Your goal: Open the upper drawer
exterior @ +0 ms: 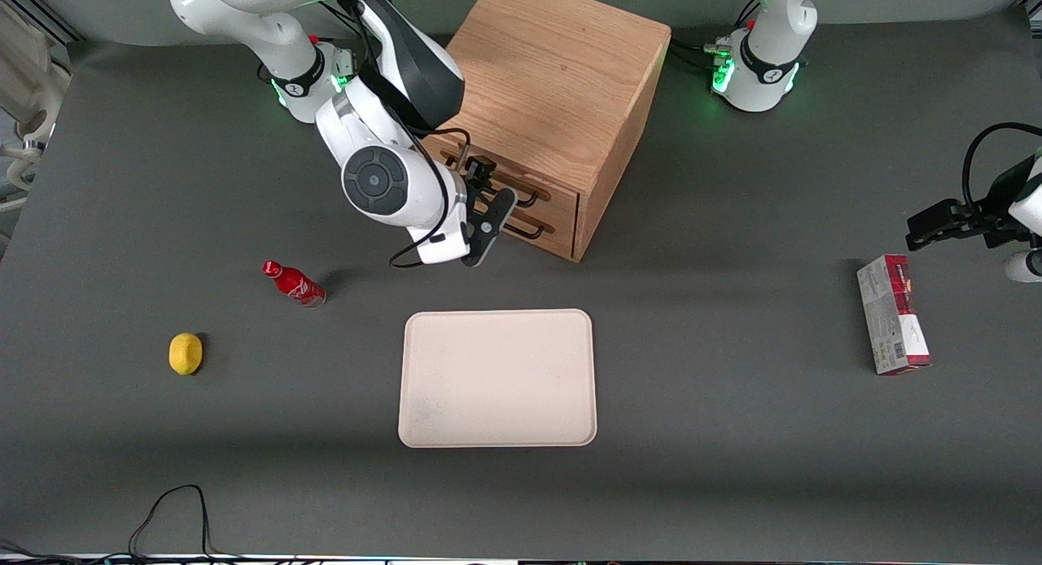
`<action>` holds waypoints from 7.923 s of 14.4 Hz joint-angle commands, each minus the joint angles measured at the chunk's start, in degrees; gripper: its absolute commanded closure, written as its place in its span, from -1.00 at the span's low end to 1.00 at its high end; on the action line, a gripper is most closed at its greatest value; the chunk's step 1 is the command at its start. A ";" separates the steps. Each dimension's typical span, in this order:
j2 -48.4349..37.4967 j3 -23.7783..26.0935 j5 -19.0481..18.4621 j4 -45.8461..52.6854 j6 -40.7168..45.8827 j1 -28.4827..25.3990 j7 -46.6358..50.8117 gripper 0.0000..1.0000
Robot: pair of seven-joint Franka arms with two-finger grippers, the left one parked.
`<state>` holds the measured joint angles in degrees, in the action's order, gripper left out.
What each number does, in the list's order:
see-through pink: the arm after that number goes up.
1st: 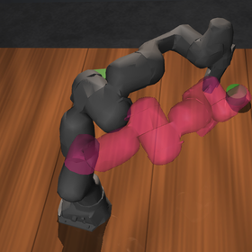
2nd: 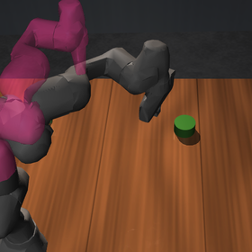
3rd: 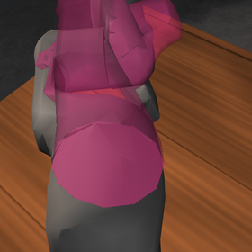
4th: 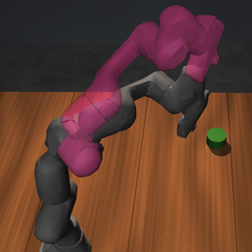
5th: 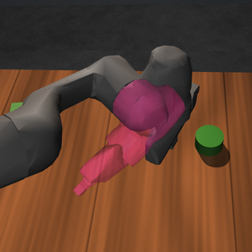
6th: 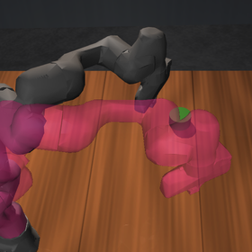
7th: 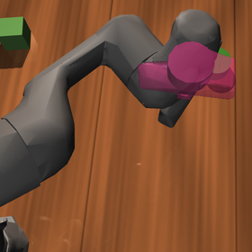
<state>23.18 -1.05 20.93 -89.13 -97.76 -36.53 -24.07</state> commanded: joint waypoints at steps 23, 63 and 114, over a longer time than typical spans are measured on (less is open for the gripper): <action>1.87 -0.18 3.50 -1.30 -3.31 0.67 -4.15 -1.00; 2.75 -0.35 -0.80 0.72 -9.02 6.56 -8.54 -1.00; 10.92 -0.35 -1.06 13.11 -9.73 14.56 -11.62 -1.00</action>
<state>32.70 -1.77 20.56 -78.28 -107.83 -22.84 -34.17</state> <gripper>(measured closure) 0.000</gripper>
